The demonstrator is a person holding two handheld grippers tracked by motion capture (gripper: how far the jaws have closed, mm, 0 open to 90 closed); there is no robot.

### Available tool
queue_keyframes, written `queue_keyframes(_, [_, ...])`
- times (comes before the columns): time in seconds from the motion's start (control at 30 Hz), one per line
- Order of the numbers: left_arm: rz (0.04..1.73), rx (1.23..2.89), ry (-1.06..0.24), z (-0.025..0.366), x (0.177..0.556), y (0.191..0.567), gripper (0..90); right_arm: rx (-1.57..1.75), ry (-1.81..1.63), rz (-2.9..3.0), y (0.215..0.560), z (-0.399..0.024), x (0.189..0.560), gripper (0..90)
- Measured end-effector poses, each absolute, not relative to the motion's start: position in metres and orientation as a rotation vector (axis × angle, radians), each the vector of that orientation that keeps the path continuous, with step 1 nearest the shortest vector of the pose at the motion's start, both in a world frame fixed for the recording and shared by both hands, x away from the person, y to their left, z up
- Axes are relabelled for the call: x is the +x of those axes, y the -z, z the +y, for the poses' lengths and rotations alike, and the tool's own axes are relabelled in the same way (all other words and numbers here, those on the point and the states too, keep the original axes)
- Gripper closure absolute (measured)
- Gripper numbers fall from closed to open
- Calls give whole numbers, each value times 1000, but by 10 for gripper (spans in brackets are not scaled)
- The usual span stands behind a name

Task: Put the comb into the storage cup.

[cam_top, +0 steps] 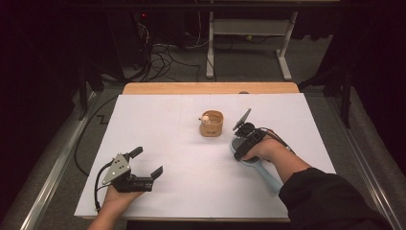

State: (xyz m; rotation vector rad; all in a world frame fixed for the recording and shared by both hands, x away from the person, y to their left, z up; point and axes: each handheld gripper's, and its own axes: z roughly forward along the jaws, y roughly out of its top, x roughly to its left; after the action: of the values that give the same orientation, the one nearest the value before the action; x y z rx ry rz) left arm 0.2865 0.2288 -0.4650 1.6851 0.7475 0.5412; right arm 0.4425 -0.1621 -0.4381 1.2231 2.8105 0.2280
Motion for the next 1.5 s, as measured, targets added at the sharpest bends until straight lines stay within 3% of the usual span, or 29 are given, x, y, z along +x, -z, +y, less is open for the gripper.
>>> queue_keyframes(1.5, [742,1682,-518,227,286,466,2,1326,-120,2745,438,-152,444,200])
